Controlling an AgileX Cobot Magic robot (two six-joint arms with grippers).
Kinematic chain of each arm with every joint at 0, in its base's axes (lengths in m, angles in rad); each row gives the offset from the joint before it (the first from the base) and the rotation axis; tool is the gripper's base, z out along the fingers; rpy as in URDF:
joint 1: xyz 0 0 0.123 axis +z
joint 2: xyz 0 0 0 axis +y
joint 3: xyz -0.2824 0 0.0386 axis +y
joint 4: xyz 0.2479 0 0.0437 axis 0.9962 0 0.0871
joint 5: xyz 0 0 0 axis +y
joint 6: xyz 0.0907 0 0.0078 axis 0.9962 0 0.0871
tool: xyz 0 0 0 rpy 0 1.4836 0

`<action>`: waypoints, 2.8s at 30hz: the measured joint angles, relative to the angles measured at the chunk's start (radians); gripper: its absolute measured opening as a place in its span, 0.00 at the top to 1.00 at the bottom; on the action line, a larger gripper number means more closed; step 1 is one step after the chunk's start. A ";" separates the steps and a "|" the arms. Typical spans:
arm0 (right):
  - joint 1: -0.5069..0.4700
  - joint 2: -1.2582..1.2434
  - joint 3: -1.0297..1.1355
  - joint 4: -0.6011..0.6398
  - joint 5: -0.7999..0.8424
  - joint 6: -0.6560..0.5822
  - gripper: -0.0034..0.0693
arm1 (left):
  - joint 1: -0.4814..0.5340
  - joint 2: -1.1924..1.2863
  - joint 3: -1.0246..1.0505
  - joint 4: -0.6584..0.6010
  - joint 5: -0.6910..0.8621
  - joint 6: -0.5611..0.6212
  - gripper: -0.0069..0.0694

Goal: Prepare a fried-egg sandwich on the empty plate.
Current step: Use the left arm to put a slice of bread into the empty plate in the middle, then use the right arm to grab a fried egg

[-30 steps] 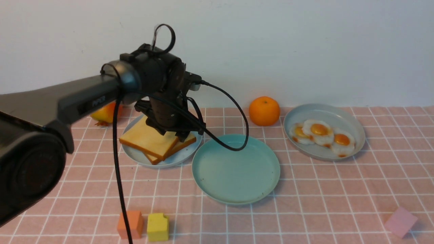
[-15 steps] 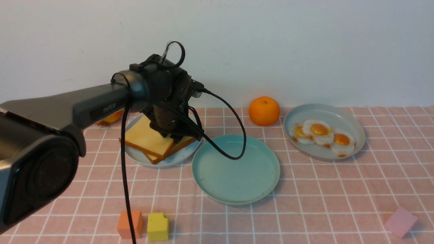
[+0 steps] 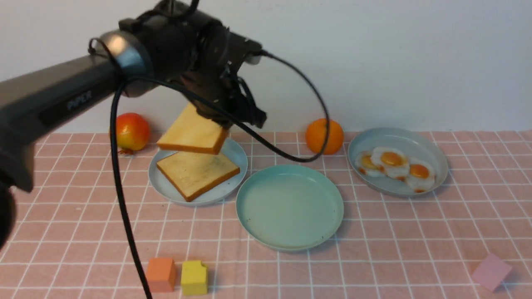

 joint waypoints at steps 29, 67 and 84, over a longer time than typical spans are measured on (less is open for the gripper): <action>0.000 0.000 0.000 -0.027 0.016 0.000 0.88 | -0.248 0.145 0.132 -0.005 -0.153 0.155 0.72; -0.111 1.027 -0.198 -0.483 -0.280 -0.072 0.84 | -0.372 -1.304 0.935 -0.287 -0.081 -0.164 0.89; -0.167 1.643 -0.609 -0.627 -0.421 -0.344 0.37 | -0.372 -1.402 0.950 -0.118 -0.033 -0.349 0.89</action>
